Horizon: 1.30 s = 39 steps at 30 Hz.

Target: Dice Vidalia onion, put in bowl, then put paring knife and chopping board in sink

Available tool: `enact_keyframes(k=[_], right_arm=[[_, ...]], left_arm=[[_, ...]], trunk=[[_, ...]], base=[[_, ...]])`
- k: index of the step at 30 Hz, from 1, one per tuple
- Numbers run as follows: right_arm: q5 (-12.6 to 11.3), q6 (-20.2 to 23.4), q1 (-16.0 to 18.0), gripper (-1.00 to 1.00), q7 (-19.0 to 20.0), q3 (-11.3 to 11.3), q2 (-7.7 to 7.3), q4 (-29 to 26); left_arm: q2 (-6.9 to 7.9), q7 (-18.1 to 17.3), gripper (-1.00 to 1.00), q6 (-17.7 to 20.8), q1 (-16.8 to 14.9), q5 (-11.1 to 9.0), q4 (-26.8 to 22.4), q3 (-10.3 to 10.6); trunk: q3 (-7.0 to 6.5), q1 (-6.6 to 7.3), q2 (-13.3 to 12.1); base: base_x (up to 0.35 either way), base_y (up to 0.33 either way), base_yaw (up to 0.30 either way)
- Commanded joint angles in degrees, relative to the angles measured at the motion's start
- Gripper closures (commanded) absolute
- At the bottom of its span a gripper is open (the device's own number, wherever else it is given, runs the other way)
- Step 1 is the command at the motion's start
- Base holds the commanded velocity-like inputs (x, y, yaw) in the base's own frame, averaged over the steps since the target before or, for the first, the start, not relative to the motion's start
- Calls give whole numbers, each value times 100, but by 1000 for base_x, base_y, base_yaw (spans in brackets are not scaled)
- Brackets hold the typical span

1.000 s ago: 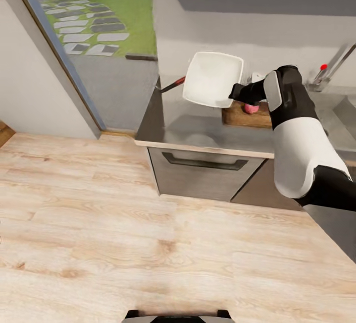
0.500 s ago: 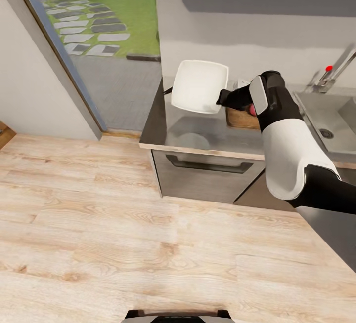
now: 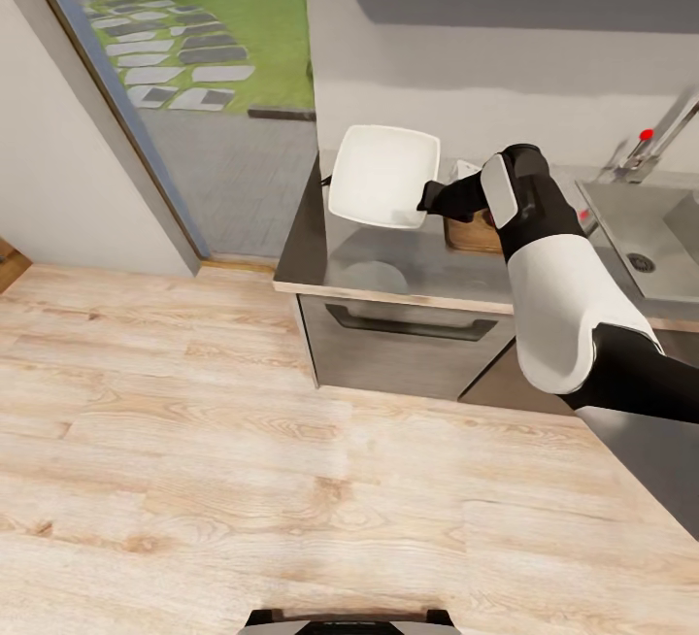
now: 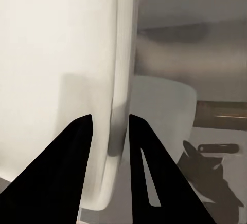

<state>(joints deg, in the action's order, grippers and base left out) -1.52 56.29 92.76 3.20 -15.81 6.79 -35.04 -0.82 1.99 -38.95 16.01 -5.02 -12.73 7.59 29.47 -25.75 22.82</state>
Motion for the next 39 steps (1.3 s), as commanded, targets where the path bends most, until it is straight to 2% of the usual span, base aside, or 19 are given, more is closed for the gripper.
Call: enact_keyframes(k=[1, 23, 33, 39], right_arm=[[-15, 22, 5, 100, 14, -36, 7, -6], [-20, 17, 5, 100, 14, -33, 18, -96], [11, 22, 8, 100, 3, 425, -59, -121], [26, 35, 142, 100, -30, 474, -156, -63]], left_arm=[[3, 21, -100, -8, 2, -52, -10, 49], [3, 21, -100, -8, 0, -52, -7, 49], [3, 21, -100, -8, 3, -52, -4, 49], [3, 21, -100, -8, 4, -52, -4, 49]], trunk=[[7, -3, 9], [7, -3, 9], [7, -3, 9], [7, -3, 9]], base=[[0, 0, 0], [0, 0, 0], [0, 0, 0], [0, 0, 0]])
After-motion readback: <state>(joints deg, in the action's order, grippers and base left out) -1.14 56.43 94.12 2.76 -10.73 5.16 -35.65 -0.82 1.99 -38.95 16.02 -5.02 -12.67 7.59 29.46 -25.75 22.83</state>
